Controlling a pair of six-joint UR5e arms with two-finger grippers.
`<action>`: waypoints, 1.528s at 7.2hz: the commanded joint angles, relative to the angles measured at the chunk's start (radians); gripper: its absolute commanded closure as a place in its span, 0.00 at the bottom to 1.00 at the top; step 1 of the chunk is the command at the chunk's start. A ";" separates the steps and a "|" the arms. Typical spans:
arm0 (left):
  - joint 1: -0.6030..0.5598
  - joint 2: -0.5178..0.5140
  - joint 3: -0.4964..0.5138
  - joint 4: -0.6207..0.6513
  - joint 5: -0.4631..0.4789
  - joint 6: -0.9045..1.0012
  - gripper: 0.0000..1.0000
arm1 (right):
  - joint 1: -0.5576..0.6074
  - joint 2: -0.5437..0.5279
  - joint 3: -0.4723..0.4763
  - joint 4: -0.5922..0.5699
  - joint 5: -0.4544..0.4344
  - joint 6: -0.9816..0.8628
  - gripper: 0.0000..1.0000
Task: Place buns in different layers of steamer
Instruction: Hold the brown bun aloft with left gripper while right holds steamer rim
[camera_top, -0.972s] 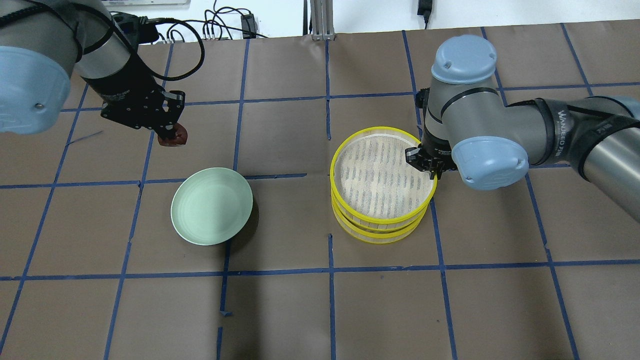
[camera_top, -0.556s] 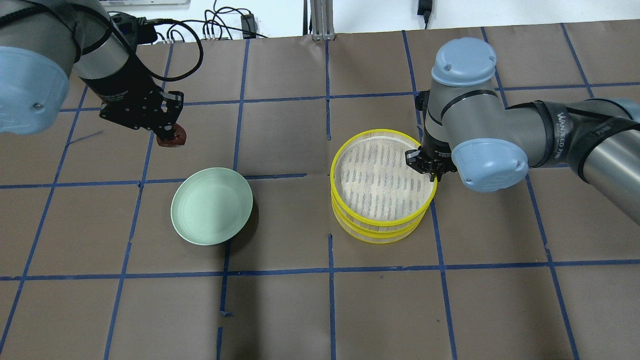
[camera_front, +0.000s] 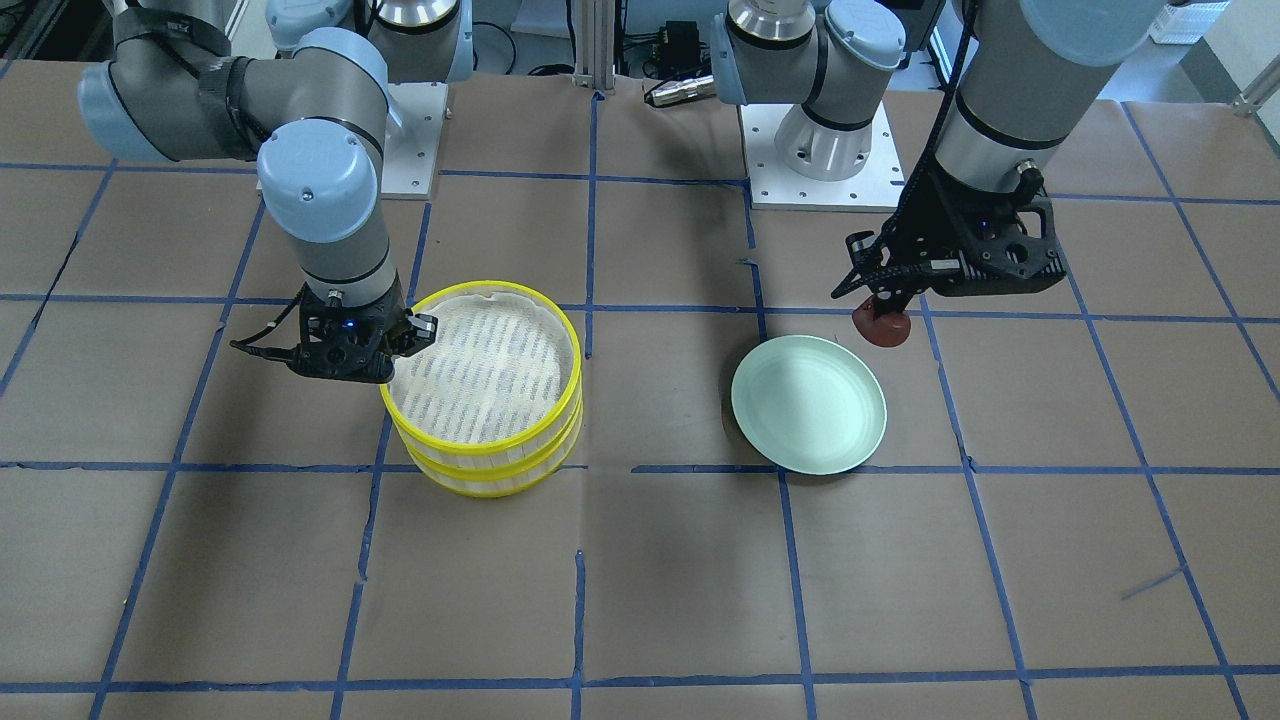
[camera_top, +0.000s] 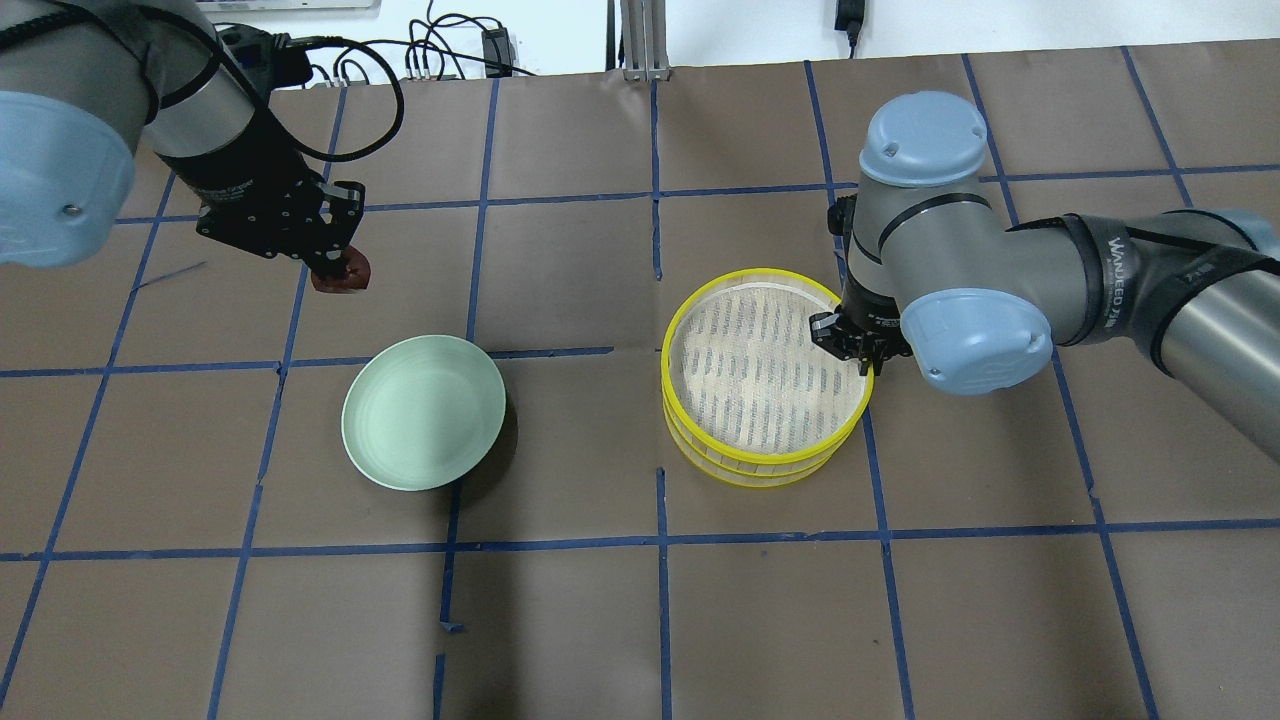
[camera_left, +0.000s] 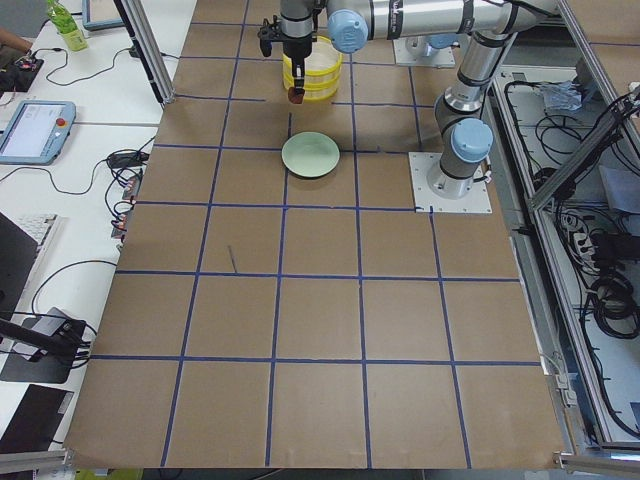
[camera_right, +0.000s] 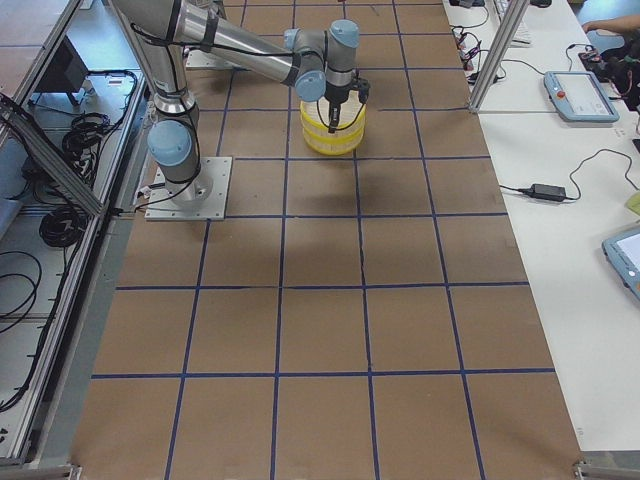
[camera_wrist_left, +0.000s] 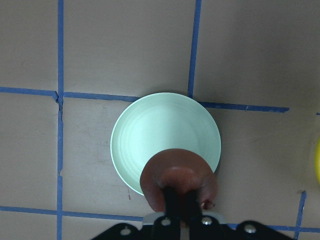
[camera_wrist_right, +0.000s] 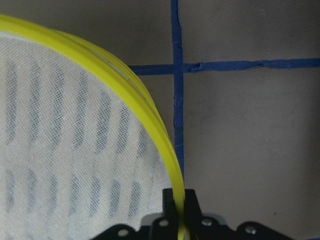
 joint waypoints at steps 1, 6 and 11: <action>-0.001 0.000 0.001 0.001 0.000 0.002 0.97 | 0.000 0.001 -0.001 -0.017 0.000 -0.006 0.94; -0.002 0.000 0.001 0.001 0.000 0.002 0.97 | -0.003 0.015 -0.007 -0.006 -0.012 -0.024 0.01; -0.063 -0.018 0.022 0.017 0.000 -0.020 0.98 | -0.052 -0.132 -0.380 0.452 0.050 -0.041 0.00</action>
